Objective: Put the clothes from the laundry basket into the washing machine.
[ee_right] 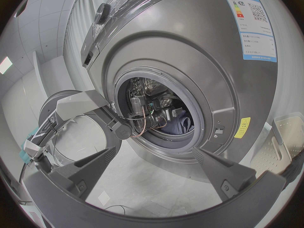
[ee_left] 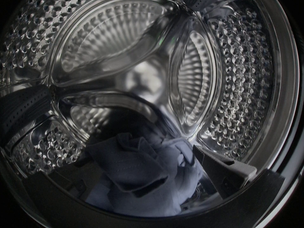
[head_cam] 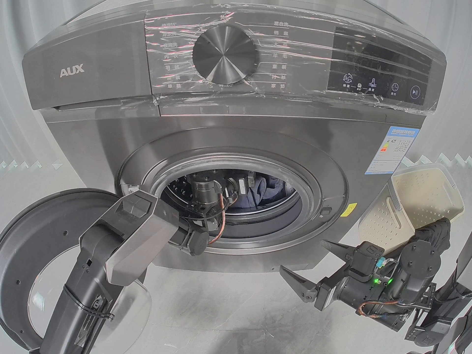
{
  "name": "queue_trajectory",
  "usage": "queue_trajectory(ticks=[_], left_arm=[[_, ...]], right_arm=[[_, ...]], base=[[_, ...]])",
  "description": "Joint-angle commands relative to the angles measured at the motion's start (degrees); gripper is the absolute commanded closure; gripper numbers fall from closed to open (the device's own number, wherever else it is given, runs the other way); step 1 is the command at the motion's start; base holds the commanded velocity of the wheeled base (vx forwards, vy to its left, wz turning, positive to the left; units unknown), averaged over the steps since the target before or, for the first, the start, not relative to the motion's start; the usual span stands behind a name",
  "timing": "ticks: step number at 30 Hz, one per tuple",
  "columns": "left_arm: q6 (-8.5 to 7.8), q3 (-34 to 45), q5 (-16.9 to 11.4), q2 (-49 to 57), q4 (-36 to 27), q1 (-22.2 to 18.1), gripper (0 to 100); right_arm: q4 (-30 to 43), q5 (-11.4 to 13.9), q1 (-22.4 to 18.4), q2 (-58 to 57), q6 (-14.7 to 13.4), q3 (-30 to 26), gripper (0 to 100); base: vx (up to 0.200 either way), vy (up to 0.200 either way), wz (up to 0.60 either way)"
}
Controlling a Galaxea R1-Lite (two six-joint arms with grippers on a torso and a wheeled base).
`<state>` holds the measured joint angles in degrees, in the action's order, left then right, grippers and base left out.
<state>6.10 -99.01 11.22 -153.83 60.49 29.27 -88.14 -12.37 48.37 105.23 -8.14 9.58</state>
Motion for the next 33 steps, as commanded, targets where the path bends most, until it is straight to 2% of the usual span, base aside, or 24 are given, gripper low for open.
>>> queue_trajectory(ticks=[1, 5, 21, 26, 29, 33], left_arm=[[-0.03, 7.6, -0.1, 4.0, 0.2, 1.1, 0], [-0.12, 12.5, -0.6, 6.9, 0.9, 1.8, 0], [-0.56, 20.9, -0.8, 15.7, 2.5, 3.9, 0], [-1.26, 29.7, -1.0, 19.5, 4.9, 5.8, 0], [-1.61, 37.7, -2.4, 22.1, 7.0, 8.4, 0], [-3.63, 49.0, -4.3, 24.8, 11.7, 12.4, 0]], right_arm=[[0.0, 0.0, 0.1, -0.1, 0.1, 0.0, 0], [0.0, -0.1, 0.1, -0.1, 0.1, 0.0, 0], [0.1, -0.1, 0.0, -0.2, 0.1, 0.0, 0], [0.1, -0.1, 0.0, -0.1, 0.1, 0.0, 0], [0.1, -0.1, 0.1, -0.1, 0.0, -0.1, 0], [0.1, -0.1, 0.1, -0.1, -0.1, -0.4, 0]], base=[[0.0, 0.0, 0.0], [0.0, 0.0, 0.0], [0.0, 0.0, 0.0], [0.0, 0.0, 0.0], [0.0, 0.0, 0.0], [0.0, 0.0, 0.0]])
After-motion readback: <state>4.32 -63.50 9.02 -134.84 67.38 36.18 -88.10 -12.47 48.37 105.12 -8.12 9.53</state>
